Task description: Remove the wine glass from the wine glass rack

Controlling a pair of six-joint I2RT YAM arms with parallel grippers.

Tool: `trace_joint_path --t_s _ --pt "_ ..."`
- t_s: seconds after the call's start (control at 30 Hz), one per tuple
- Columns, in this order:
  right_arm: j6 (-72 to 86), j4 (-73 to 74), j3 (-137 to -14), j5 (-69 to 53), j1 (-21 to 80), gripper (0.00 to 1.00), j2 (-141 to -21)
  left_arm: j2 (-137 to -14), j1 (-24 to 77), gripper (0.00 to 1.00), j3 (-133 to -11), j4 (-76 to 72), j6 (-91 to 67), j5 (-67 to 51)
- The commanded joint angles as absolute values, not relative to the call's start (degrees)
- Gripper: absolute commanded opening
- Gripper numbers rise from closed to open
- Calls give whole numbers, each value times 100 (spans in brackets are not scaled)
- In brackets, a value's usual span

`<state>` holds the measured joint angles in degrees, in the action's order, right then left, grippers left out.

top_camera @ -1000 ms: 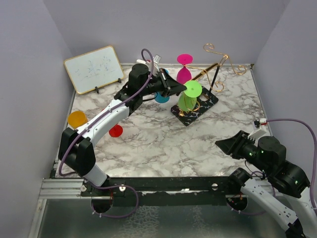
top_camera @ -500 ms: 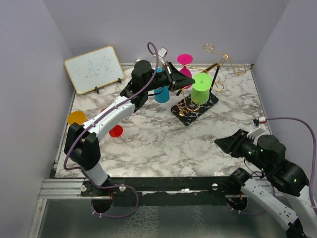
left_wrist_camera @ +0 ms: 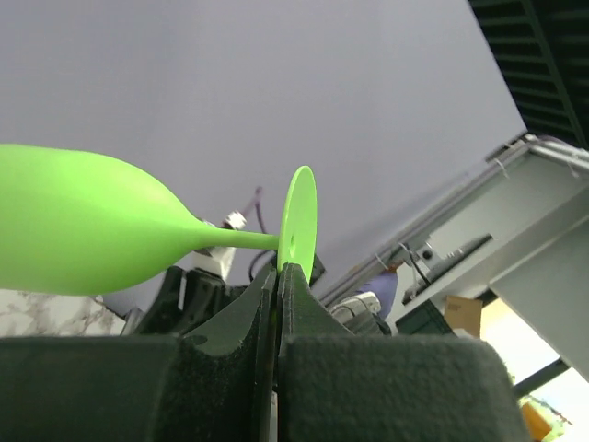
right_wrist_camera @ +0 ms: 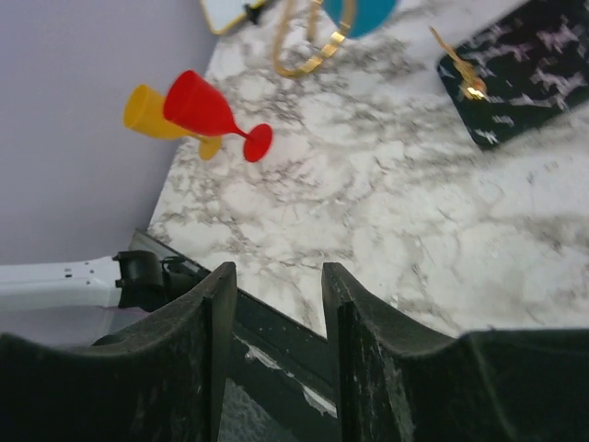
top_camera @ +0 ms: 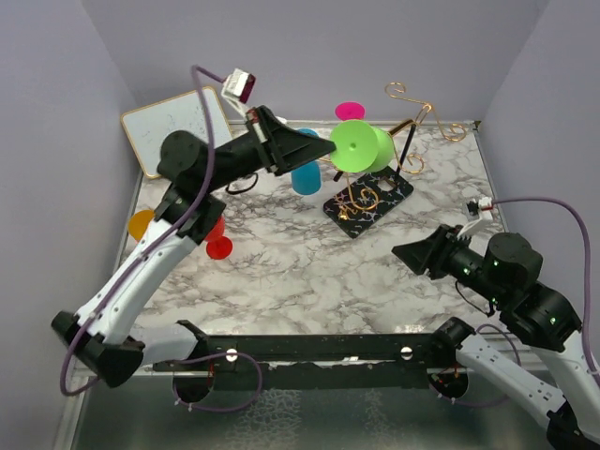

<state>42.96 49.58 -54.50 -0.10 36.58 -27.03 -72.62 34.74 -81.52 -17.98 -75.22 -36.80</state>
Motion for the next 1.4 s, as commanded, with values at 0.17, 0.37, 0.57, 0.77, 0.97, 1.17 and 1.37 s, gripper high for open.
trace_joint_path --t_s 0.17,0.37,0.57,0.77,0.97,1.17,1.37 --pt "2774 1944 -6509 -3287 3665 50 -4523 -4867 3500 0 -7178 -967 -6531 -3327" --pt "2807 223 -6942 -4885 3665 54 -5352 -3639 3506 0 -6617 -358 -6428 -2931" --pt "3345 -1387 -6833 -5951 3665 55 -5845 -2994 3507 0 -6387 28 -6452 -2589" --pt "4356 -2893 -6743 -6362 3661 55 -6423 -2720 3507 0 -6241 62 -6572 -2501" --pt "4425 -2984 -6815 -6378 3665 54 -6774 -2652 3507 0 -6346 81 -6537 -2496" --pt "4605 -3256 -6756 -6360 3664 54 -6824 -2583 3507 0 -6276 42 -6602 -2488" --pt "4965 -3781 -6687 -6502 3664 54 -7021 -2488 3507 0 -6120 -90 -6684 -2452"
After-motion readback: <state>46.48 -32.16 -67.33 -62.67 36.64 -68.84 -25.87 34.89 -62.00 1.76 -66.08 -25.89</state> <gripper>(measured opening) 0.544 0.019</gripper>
